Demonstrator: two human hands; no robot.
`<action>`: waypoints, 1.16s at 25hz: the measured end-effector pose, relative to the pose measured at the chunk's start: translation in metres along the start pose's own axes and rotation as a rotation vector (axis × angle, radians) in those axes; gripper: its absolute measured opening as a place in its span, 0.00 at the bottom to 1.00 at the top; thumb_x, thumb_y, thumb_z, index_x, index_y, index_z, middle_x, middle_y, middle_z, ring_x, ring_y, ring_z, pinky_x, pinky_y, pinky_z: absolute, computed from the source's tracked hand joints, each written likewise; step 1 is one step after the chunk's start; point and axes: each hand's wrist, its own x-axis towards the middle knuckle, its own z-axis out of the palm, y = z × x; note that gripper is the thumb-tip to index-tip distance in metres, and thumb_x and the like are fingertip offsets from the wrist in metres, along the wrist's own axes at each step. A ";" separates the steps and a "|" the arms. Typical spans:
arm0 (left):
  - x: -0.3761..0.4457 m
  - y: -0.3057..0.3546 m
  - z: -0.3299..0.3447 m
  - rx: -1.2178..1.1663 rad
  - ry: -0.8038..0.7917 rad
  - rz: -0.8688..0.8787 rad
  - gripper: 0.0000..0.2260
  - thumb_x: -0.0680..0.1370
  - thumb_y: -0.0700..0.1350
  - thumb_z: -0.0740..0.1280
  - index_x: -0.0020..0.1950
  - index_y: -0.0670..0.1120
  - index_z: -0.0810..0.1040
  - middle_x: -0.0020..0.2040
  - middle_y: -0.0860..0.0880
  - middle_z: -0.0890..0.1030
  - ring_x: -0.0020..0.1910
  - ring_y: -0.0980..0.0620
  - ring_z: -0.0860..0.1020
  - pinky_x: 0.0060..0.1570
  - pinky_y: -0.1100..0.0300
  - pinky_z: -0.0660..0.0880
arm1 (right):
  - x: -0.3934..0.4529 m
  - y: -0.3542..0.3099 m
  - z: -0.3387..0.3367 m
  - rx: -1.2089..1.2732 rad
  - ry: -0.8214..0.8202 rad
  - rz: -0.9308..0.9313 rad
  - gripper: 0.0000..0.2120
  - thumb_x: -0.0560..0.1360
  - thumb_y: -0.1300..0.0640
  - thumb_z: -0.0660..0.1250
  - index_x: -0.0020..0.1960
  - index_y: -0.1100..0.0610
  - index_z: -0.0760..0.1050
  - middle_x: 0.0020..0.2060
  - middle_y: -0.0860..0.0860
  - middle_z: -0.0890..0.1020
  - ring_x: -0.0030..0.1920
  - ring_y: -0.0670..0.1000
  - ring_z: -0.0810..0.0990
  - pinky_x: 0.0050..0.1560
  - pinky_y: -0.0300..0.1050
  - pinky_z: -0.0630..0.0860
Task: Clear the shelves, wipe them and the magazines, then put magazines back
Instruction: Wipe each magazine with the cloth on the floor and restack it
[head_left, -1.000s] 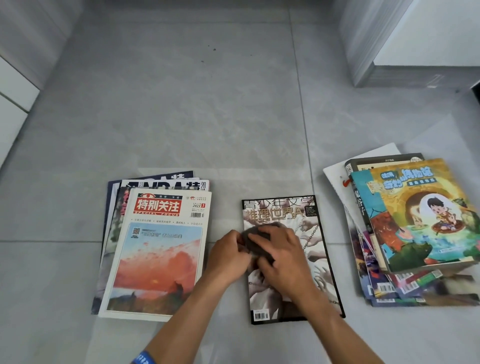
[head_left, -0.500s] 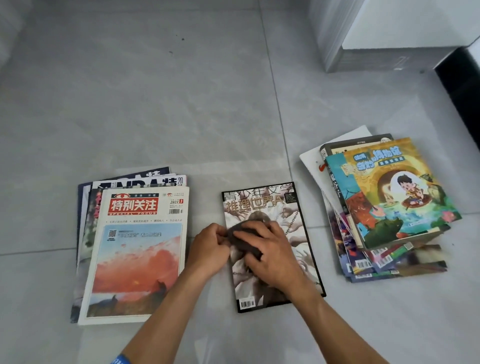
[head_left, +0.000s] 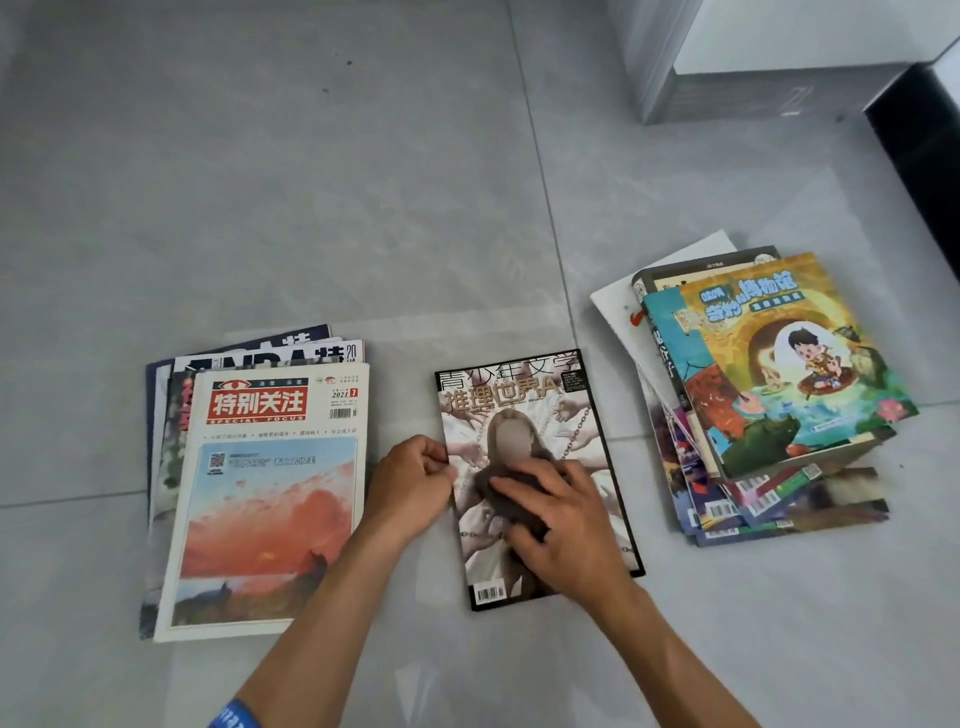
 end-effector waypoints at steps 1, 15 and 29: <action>-0.001 0.000 0.000 0.003 0.002 0.004 0.06 0.75 0.41 0.69 0.43 0.52 0.76 0.35 0.54 0.79 0.38 0.53 0.78 0.34 0.62 0.68 | -0.006 0.019 -0.008 -0.027 0.065 0.083 0.21 0.69 0.53 0.65 0.61 0.51 0.82 0.62 0.47 0.79 0.53 0.57 0.74 0.54 0.53 0.74; -0.001 -0.002 0.003 -0.006 0.012 -0.005 0.04 0.75 0.43 0.68 0.45 0.52 0.77 0.34 0.55 0.78 0.37 0.52 0.78 0.33 0.61 0.68 | -0.066 0.008 -0.014 -0.116 0.161 0.405 0.21 0.69 0.52 0.63 0.60 0.52 0.83 0.61 0.51 0.80 0.53 0.60 0.73 0.52 0.53 0.72; -0.001 -0.001 -0.010 0.178 0.040 0.174 0.24 0.72 0.49 0.73 0.62 0.55 0.65 0.37 0.52 0.72 0.42 0.45 0.78 0.41 0.54 0.73 | -0.048 -0.046 0.000 -0.046 -0.157 -0.074 0.21 0.70 0.53 0.63 0.62 0.46 0.77 0.61 0.45 0.77 0.53 0.55 0.74 0.54 0.56 0.77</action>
